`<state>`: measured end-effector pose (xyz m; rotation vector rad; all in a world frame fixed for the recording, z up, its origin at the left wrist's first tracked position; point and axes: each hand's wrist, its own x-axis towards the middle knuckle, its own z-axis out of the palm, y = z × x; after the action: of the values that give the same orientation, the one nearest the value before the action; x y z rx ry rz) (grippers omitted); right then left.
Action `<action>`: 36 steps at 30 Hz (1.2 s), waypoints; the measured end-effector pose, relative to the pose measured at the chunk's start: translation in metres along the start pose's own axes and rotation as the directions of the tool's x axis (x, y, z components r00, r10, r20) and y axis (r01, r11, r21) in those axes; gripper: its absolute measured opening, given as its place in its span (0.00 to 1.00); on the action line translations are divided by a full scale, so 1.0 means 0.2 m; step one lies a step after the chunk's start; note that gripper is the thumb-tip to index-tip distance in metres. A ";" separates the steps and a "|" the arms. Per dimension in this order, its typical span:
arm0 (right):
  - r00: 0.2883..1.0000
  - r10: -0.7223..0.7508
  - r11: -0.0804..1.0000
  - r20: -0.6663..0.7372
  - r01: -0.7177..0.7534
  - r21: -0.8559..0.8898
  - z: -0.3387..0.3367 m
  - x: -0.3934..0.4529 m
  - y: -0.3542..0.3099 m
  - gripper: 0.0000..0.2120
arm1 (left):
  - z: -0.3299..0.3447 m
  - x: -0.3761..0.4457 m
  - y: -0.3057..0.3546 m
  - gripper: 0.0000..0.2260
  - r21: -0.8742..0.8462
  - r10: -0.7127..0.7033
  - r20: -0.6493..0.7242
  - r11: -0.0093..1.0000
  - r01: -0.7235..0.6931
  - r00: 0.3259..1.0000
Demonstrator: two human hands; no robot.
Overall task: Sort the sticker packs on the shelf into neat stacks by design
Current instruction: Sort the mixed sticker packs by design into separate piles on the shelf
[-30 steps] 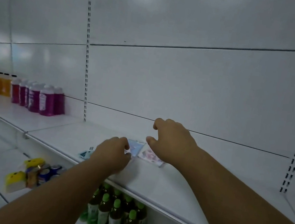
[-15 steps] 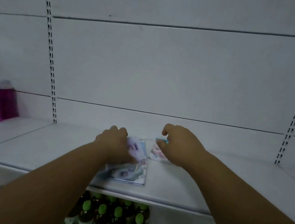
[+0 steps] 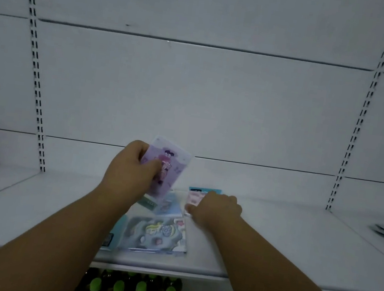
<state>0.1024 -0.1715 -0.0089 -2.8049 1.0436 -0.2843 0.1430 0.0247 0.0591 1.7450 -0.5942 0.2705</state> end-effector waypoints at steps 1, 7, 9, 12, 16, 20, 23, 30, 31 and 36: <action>1.000 0.015 1.000 0.017 -0.016 0.002 -0.01 0.01 -0.01 0.37 | -0.01 -0.01 0.00 0.02 -0.023 0.014 0.005 1.000 -0.014 1.000; 0.995 0.094 0.944 -0.012 -0.085 0.319 -0.07 -0.02 -0.03 0.37 | -0.06 -0.07 0.00 0.04 -0.077 0.065 -0.008 0.995 -0.065 0.998; 0.992 0.074 0.907 -0.101 -0.025 0.420 -0.09 -0.04 -0.02 0.28 | -0.05 -0.09 0.01 0.04 -0.068 0.077 -0.029 0.995 -0.079 0.997; 0.969 0.098 0.842 -0.228 0.042 0.538 -0.15 -0.10 0.06 0.23 | 0.01 -0.11 0.04 0.04 -0.167 0.061 -0.013 0.984 -0.063 0.998; 0.908 0.138 0.658 -0.396 0.215 0.722 -0.30 -0.20 0.27 0.11 | 0.12 -0.11 0.11 0.07 -0.197 0.060 -0.056 0.978 -0.070 0.997; 0.885 0.245 0.513 -0.395 0.227 0.828 -0.46 -0.30 0.55 0.12 | 0.34 -0.18 0.23 0.11 -0.261 0.003 0.012 0.965 0.001 1.000; 0.867 0.323 0.458 -0.379 0.207 0.865 -0.55 -0.38 0.82 0.12 | 0.58 -0.26 0.35 0.12 -0.321 -0.023 0.094 0.945 0.052 0.995; 0.816 0.434 0.419 -0.383 0.193 0.887 -0.75 -0.65 1.71 0.12 | 1.43 -0.59 0.70 0.10 -0.527 -0.099 0.285 0.815 0.242 0.953; 0.813 0.443 0.422 -0.377 0.182 0.888 -0.79 -0.68 1.84 0.12 | 1.56 -0.65 0.78 0.10 -0.556 -0.135 0.302 0.779 0.289 0.944; 0.801 0.468 0.477 -0.373 0.127 0.870 -0.92 -0.74 2.40 0.11 | 2.08 -0.83 1.05 0.07 -0.598 -0.311 0.352 0.651 0.468 0.883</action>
<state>-0.3517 -0.4460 0.0586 -1.6296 0.8760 -1.2960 -0.1610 -0.3658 0.0473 1.1410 -0.3760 -0.4228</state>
